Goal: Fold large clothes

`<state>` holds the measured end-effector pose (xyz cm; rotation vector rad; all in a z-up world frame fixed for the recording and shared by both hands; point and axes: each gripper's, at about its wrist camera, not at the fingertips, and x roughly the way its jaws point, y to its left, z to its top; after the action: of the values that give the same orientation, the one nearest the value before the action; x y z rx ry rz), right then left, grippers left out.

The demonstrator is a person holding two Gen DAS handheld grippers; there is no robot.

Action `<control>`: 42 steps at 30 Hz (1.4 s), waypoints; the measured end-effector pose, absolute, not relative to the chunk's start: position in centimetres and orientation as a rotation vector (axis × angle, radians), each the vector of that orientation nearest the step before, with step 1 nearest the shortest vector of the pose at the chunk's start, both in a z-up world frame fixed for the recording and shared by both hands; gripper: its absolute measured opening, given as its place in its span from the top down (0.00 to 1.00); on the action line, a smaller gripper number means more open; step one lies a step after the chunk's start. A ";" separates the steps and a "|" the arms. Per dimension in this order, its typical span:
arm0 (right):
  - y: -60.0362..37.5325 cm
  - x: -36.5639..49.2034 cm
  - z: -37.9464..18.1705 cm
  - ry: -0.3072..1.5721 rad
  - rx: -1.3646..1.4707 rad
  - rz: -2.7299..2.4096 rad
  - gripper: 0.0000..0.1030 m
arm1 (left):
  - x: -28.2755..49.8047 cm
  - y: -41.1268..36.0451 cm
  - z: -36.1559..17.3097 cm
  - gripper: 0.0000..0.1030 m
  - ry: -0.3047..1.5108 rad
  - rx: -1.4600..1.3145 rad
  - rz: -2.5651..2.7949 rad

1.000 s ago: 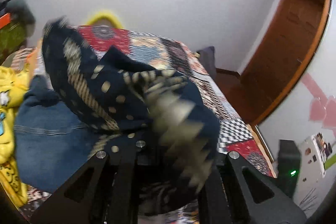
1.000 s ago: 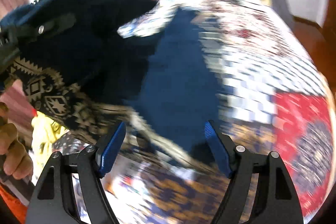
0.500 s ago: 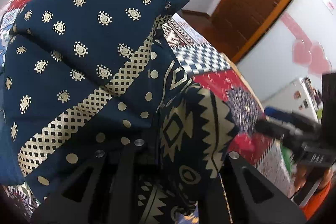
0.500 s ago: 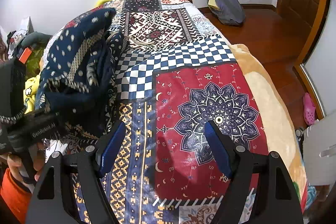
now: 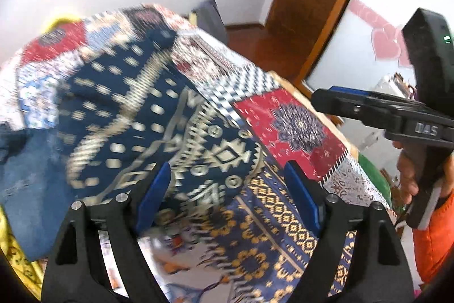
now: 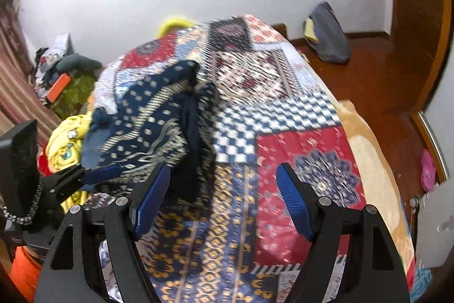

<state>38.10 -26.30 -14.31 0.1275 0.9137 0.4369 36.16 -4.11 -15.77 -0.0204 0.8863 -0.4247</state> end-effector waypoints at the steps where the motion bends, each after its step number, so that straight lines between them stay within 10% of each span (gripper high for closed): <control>1: -25.8 38.1 -14.2 0.905 0.122 0.448 0.28 | 35.9 -3.5 -15.5 0.20 0.878 -0.030 -0.395; 27: -14.9 49.4 -20.7 0.975 -0.100 0.462 0.28 | 51.6 8.3 -21.3 0.12 0.879 -0.079 0.001; 42: -17.8 43.3 -24.7 1.131 -0.033 0.605 0.28 | 38.9 1.5 -22.5 0.10 0.924 0.175 -0.194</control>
<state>43.30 -17.79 -24.68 -0.0329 1.1311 0.6051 38.93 1.53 -22.54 0.1748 0.9243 -0.1935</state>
